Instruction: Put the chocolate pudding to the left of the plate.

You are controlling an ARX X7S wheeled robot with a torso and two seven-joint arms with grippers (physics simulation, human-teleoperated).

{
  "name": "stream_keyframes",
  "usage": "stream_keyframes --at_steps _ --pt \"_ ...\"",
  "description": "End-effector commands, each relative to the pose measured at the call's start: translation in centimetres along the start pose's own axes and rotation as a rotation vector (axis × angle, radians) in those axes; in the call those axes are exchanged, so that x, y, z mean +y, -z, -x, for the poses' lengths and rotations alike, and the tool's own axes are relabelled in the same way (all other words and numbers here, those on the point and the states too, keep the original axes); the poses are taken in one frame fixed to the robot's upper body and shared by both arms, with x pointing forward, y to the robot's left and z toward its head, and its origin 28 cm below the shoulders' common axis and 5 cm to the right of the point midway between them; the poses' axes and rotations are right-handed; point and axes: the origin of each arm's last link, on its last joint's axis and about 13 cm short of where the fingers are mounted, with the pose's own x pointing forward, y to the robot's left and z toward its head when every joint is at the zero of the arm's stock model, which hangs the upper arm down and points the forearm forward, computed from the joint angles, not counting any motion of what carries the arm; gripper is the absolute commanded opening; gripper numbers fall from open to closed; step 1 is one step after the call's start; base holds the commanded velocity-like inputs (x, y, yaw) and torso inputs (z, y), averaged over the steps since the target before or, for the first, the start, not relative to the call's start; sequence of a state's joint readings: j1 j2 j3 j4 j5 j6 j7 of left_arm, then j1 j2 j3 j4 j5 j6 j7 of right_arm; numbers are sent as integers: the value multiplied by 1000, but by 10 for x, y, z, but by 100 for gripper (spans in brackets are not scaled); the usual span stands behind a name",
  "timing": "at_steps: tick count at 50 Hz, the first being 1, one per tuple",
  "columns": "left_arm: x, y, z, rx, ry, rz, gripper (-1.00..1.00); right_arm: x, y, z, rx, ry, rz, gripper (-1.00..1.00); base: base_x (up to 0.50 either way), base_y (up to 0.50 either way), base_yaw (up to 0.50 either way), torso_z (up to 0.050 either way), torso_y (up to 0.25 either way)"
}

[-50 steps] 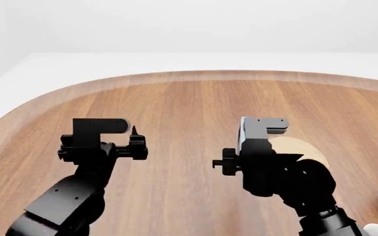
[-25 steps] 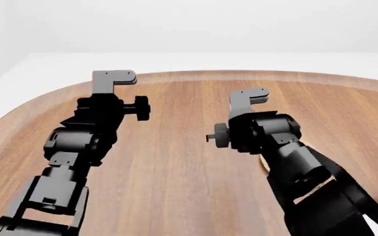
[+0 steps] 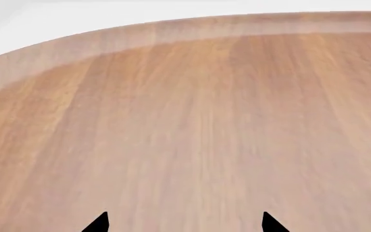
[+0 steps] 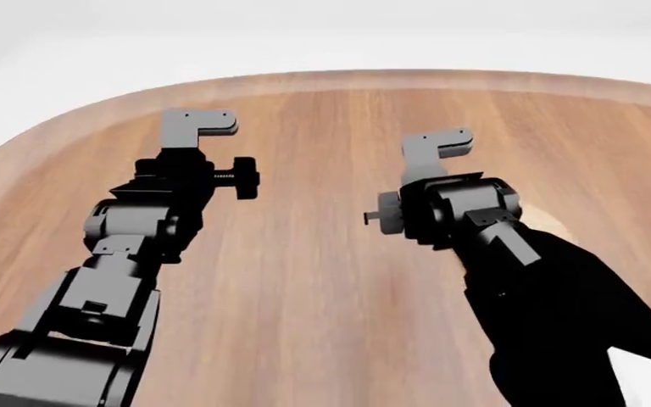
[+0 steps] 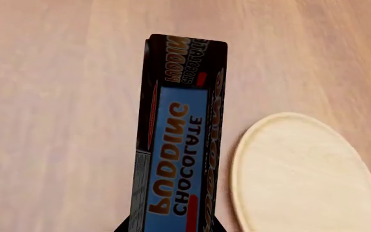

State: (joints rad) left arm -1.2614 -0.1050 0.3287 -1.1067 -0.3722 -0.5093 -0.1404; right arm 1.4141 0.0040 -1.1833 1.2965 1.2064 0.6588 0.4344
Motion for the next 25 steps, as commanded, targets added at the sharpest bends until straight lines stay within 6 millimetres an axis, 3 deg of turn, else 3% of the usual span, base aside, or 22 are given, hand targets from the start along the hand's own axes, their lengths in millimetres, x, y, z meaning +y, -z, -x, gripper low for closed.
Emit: stream_keyframes --at_steps 1,14,25 --pt "-1 -4 3 -4 6 -7 100 -4 -8 2 -34 12 2 -100 0 0 0 0 -250" --pt "-2 -8 8 -15 16 -12 100 -10 -14 3 -54 12 -15 -100 -2 0 0 0 -250" --pt "0 -12 11 -18 21 5 100 -19 -21 4 -75 -20 -12 -100 0 0 0 0 -5"
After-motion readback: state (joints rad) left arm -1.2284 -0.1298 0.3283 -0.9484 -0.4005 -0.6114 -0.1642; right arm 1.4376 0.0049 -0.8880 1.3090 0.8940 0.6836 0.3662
